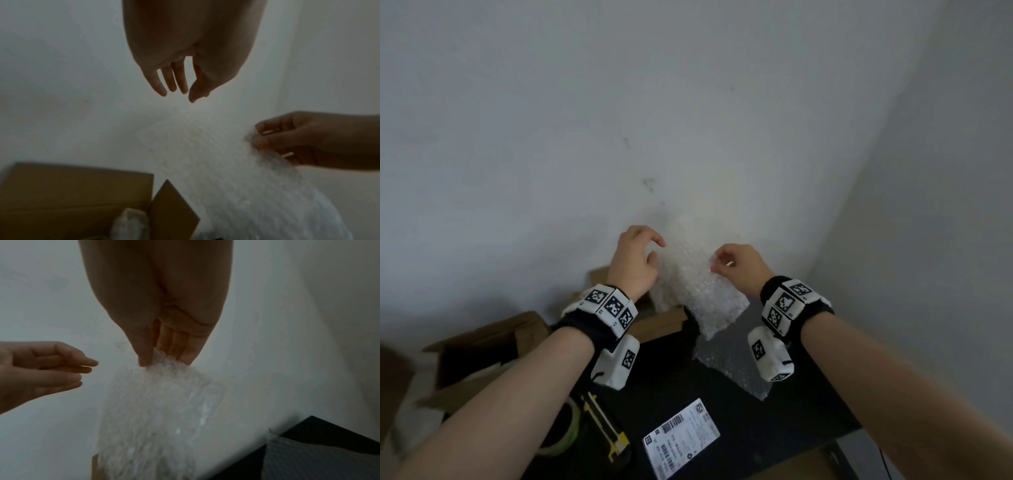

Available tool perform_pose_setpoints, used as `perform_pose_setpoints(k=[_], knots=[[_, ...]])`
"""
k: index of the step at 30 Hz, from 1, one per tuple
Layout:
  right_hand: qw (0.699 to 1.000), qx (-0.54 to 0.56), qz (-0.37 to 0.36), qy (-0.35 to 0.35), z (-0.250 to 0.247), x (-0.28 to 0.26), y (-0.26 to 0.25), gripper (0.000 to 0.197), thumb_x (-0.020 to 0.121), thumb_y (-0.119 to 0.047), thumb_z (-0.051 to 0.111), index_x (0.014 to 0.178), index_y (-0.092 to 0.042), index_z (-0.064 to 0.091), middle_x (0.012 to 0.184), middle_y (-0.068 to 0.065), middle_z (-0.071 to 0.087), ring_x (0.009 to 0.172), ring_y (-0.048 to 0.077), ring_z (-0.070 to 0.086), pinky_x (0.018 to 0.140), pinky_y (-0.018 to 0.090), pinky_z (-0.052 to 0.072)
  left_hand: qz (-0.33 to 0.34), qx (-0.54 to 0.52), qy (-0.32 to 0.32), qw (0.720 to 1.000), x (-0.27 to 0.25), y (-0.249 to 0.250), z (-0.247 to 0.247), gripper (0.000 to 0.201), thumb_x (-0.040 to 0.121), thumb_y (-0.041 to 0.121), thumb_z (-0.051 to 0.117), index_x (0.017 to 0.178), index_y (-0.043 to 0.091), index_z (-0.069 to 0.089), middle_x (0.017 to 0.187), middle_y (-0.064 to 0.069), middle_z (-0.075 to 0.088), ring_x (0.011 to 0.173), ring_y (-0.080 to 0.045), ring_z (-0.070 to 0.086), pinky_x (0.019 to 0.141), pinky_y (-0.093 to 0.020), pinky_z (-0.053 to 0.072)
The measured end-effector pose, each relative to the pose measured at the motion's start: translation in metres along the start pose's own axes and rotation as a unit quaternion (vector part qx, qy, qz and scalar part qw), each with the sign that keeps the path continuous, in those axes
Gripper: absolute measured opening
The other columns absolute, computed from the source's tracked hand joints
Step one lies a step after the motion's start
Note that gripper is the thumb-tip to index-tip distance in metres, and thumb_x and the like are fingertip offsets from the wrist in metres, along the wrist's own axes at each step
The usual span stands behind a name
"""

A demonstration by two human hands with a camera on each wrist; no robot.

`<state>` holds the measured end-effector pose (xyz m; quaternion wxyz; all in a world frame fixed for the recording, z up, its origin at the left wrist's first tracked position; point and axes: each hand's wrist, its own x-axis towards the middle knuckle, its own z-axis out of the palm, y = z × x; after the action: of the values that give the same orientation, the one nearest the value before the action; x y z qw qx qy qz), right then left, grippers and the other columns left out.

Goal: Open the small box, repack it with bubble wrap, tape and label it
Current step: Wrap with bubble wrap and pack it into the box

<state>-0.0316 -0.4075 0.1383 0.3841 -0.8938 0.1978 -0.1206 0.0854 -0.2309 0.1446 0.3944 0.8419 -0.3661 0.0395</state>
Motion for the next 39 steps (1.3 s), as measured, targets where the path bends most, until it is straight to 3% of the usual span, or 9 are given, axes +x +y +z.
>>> perform_pose_setpoints(k=[4,8,12,17,23,28,32,35,39], knots=[[1.0,0.016,-0.022,-0.014,0.022,0.009,-0.035,0.014,0.085,-0.011,0.066,0.098,-0.006,0.065,0.085,0.002,0.062,0.079,0.017,0.058,0.075,0.029,0.048,0.018,0.032,-0.058,0.998,-0.011,-0.02,-0.023,0.026,0.088,0.016,0.061,0.114,0.019,0.063,0.134,-0.002,0.047,0.126,-0.02,0.039,0.102,-0.026,0.029],[0.996,0.029,-0.059,-0.057,0.044,0.013,-0.066,0.017,0.085,-0.006,0.064,0.102,-0.004,0.066,0.088,0.008,0.066,0.082,0.018,0.061,0.078,0.03,0.051,-0.008,-0.023,-0.083,0.996,-0.02,-0.036,-0.041,0.057,0.085,0.021,0.067,0.137,0.023,0.044,0.14,-0.004,0.042,0.13,-0.02,0.04,0.11,-0.031,0.03],[0.994,0.002,-0.088,-0.071,0.061,0.017,-0.088,0.016,0.089,-0.005,0.06,0.101,-0.006,0.069,0.093,0.006,0.068,0.084,0.013,0.06,0.079,0.021,0.045,-0.038,-0.02,-0.091,0.995,-0.026,-0.052,-0.055,0.061,0.087,0.017,0.064,0.138,0.04,0.039,0.152,-0.006,0.018,0.136,-0.022,0.03,0.108,-0.028,0.029],[0.993,-0.017,-0.097,-0.065,0.07,0.021,-0.097,0.019,0.088,-0.002,0.058,0.101,-0.007,0.071,0.102,0.007,0.071,0.095,0.015,0.065,0.089,0.021,0.047,-0.024,0.05,-0.032,0.998,-0.026,-0.068,-0.063,0.057,0.085,0.017,0.066,0.133,0.038,0.046,0.155,-0.006,-0.004,0.141,-0.028,0.003,0.113,-0.037,0.018],[0.987,-0.106,-0.098,-0.074,0.074,0.037,-0.082,0.021,0.083,-0.003,0.06,0.098,-0.015,0.07,0.098,0.002,0.07,0.093,0.016,0.063,0.09,0.032,0.052,0.025,0.109,0.048,0.993,-0.022,-0.091,-0.058,0.009,0.077,0.012,0.072,0.085,0.012,0.068,0.119,-0.01,0.058,0.119,-0.033,0.041,0.096,-0.049,0.039],[0.96,-0.162,-0.222,0.061,0.082,0.046,-0.062,0.013,0.081,0.0,0.061,0.084,-0.011,0.068,0.09,0.002,0.067,0.083,0.022,0.062,0.069,0.032,0.051,0.104,0.19,0.045,0.975,-0.026,-0.103,-0.049,0.031,0.061,-0.012,0.065,0.079,0.013,0.06,0.085,-0.003,0.059,0.087,-0.019,0.044,0.076,-0.029,0.029],[0.943,-0.198,-0.266,0.025,0.104,0.048,-0.036,0.023,0.065,0.012,0.065,0.077,-0.007,0.066,0.084,0.008,0.066,0.074,0.028,0.062,0.062,0.031,0.049,0.091,0.239,-0.01,0.967,-0.035,-0.122,-0.034,0.041,0.049,-0.014,0.068,0.076,0.015,0.059,0.082,-0.001,0.06,0.08,-0.024,0.055,0.073,-0.032,0.035],[0.94,-0.217,-0.263,-0.016,0.117,0.049,-0.013,0.024,0.059,0.012,0.069,0.074,-0.006,0.065,0.08,0.01,0.066,0.069,0.029,0.062,0.059,0.034,0.052,0.059,0.245,-0.069,0.965,-0.042,-0.133,-0.025,0.044,0.047,-0.014,0.07,0.078,0.017,0.061,0.083,-0.001,0.065,0.078,-0.024,0.063,0.077,-0.032,0.034],[0.926,-0.255,-0.265,-0.083,0.127,0.044,0.003,0.022,0.054,0.002,0.081,0.066,-0.007,0.065,0.073,0.008,0.063,0.062,0.026,0.06,0.048,0.026,0.045,0.039,0.3,-0.208,0.93,-0.049,-0.143,-0.015,0.051,0.059,-0.003,0.07,0.105,0.017,0.06,0.102,-0.003,0.068,0.1,-0.024,0.063,0.103,-0.037,0.036]])
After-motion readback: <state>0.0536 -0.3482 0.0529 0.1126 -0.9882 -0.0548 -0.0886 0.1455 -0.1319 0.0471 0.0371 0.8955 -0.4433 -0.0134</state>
